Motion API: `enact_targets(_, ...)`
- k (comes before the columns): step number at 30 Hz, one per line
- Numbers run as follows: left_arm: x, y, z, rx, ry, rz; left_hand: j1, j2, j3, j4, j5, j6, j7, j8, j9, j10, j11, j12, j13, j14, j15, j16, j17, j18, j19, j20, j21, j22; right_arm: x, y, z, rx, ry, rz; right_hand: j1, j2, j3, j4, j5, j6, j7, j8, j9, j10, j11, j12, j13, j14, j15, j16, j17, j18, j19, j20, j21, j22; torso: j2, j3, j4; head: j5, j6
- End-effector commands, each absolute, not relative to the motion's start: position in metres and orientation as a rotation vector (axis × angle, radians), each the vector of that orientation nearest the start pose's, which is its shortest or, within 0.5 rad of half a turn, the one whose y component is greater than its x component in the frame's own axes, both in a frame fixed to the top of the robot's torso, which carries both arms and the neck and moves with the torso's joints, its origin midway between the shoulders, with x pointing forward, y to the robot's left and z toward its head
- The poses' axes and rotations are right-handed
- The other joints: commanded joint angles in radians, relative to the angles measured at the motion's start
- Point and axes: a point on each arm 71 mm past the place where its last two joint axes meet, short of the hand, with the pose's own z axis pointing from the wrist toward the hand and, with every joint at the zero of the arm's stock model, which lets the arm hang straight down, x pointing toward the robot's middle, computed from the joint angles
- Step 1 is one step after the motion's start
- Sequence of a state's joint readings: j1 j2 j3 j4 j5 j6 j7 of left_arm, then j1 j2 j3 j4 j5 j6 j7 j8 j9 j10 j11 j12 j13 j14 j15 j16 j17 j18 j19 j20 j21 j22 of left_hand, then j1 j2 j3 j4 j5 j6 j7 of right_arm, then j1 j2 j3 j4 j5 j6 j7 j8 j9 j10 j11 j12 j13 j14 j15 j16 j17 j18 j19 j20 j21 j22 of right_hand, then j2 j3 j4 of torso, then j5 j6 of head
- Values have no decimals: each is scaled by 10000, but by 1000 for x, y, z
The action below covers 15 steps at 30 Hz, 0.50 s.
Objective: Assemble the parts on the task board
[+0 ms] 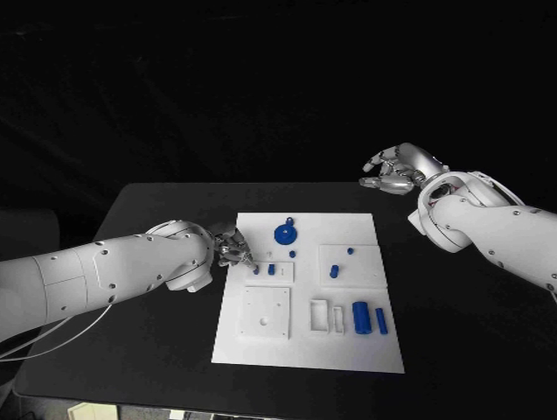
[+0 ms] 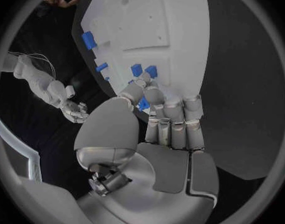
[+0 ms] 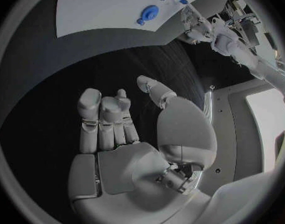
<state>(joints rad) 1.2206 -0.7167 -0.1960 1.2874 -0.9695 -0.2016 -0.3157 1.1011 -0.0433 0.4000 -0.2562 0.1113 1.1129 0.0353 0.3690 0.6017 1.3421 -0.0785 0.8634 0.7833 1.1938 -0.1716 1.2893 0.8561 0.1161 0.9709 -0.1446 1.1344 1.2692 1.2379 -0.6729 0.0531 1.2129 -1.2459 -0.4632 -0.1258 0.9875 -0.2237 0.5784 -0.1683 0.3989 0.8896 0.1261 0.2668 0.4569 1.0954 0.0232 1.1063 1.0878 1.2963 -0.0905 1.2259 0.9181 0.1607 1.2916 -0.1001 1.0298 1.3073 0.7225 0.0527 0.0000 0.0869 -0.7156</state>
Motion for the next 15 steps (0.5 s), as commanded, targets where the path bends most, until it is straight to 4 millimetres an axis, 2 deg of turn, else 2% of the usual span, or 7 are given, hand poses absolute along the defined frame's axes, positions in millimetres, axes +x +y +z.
enact_targets(1,509,230,-263,-4009,20449,-4578,25,103,50,-1,31,63,-22,39,-9,77,18,-45,-18,47,-42,-16,3,-164,74,-1010,-11,10,560,-217,-146,2142,14818,6120,16,83,20,40,61,-23,103,52,16,-78,-13,65,-17,49,15,-44,17,1011,12,-58,-56,46,2,8,3,-1,-3)
enact_targets(15,508,228,-264,-4000,20692,-4722,-50,109,91,-9,-20,69,-25,36,-19,108,16,-55,-33,74,-45,-18,-3,-164,102,-1020,-7,14,560,-217,-146,2140,14842,6108,20,96,28,44,81,-22,102,52,17,-78,-13,69,-21,51,15,-45,19,1011,14,-59,-57,47,-2,10,-8,-7,-9)
